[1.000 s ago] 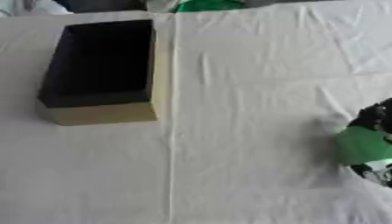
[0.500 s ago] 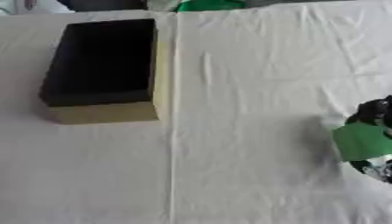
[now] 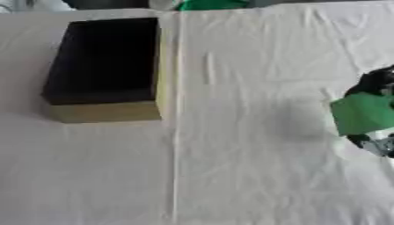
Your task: Pick up objects on the table and place them in the box.
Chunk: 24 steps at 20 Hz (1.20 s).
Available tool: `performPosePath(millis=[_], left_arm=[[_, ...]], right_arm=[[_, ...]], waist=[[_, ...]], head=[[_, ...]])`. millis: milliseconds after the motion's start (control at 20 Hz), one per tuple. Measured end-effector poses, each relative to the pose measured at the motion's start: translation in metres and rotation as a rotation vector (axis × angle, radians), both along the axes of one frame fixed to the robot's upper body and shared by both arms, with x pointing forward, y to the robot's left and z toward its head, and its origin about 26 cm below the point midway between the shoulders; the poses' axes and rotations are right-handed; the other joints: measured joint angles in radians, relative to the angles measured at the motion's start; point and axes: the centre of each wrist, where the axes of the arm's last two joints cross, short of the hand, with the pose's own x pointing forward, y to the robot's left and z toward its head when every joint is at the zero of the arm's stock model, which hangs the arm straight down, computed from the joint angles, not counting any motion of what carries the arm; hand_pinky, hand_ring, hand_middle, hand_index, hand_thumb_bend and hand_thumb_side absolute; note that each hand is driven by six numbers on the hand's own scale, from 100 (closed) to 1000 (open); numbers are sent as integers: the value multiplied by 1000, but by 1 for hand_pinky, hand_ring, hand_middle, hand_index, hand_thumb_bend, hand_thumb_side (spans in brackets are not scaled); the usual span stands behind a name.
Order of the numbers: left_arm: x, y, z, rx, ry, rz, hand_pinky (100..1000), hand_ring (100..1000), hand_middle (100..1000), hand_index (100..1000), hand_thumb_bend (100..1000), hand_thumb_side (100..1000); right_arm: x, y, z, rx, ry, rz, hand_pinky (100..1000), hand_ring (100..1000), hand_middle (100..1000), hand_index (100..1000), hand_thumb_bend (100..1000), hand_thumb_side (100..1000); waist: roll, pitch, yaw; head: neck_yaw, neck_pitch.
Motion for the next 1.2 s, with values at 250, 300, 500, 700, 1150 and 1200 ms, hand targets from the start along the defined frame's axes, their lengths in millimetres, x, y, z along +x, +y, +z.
performPosePath(millis=[250, 300, 500, 700, 1150, 1200], left_arm=[[1, -2, 0, 0, 4, -13, 597, 612, 638, 743, 288, 1000], [1, -2, 0, -1, 4, -14, 597, 612, 638, 743, 288, 1000], [1, -2, 0, 3, 2, -22, 597, 612, 638, 743, 288, 1000], [2, -4, 2, 4, -3, -37, 597, 613, 638, 743, 288, 1000], [5, -8, 5, 7, -7, -71, 598, 614, 639, 744, 289, 1000], [5, -9, 5, 7, -9, -74, 599, 614, 639, 744, 289, 1000]], right_arm=[[10, 18, 36, -31, -50, 137, 737, 619, 459, 581, 100, 411], [11, 23, 42, -37, -55, 165, 736, 618, 459, 582, 100, 415], [15, 38, 63, -45, -64, 253, 734, 616, 459, 583, 100, 420], [17, 55, 84, -42, -87, 320, 735, 614, 459, 587, 100, 429], [22, 98, 114, 22, -76, 446, 740, 608, 458, 596, 100, 460], [22, 103, 117, 29, -73, 461, 740, 608, 458, 597, 100, 464]], waist=[[-11, -3, 23], [-13, -3, 27], [-24, -3, 45], [-42, -3, 67], [-72, -15, 126], [-74, -16, 131]], head=[[-26, 0], [-30, 0], [-36, 0], [-39, 0], [-74, 0], [-77, 0]])
